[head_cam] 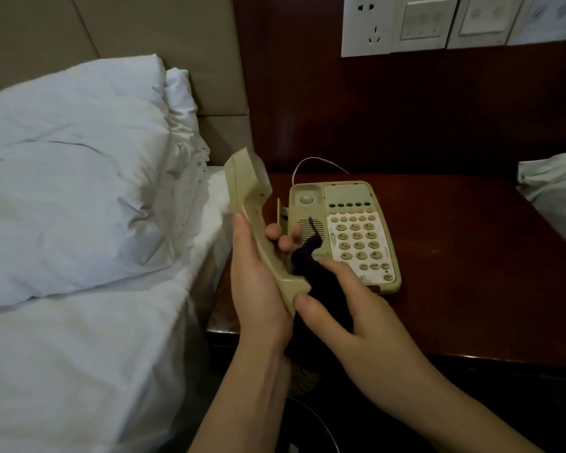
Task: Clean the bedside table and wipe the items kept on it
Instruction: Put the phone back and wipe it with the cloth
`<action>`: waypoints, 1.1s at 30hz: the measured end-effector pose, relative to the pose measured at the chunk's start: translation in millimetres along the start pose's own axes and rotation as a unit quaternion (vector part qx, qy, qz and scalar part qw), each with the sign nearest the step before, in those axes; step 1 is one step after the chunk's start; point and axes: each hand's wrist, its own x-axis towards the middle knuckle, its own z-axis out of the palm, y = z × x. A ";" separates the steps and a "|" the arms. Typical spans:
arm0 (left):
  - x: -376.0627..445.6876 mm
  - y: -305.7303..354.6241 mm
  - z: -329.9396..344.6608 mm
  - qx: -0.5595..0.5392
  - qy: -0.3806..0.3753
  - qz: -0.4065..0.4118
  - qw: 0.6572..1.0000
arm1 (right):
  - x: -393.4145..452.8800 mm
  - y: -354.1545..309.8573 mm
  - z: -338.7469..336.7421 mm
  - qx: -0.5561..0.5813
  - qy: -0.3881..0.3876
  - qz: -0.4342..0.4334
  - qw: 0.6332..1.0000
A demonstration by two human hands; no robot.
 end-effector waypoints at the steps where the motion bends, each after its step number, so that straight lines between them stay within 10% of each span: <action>1: -2.5 -0.9 1.6 0.012 -0.004 0.003 1.000 | 2.8 -0.6 -0.2 -0.004 0.017 -0.008 1.000; 11: -6.3 16.5 9.4 -0.051 -0.051 -0.054 0.996 | -2.7 -8.2 -8.0 0.235 -0.080 0.055 0.967; 15: -11.7 7.0 11.5 -0.051 -0.109 -0.075 0.990 | 9.8 -5.6 -3.9 0.277 -0.004 0.107 0.955; 24: 3.9 42.6 -5.1 0.143 -0.004 0.106 0.984 | 16.2 0.1 -25.9 0.151 0.106 0.127 0.975; 33: 25.2 52.4 -40.0 0.449 0.043 0.069 0.890 | 12.3 -6.5 -64.0 0.060 0.144 0.127 0.979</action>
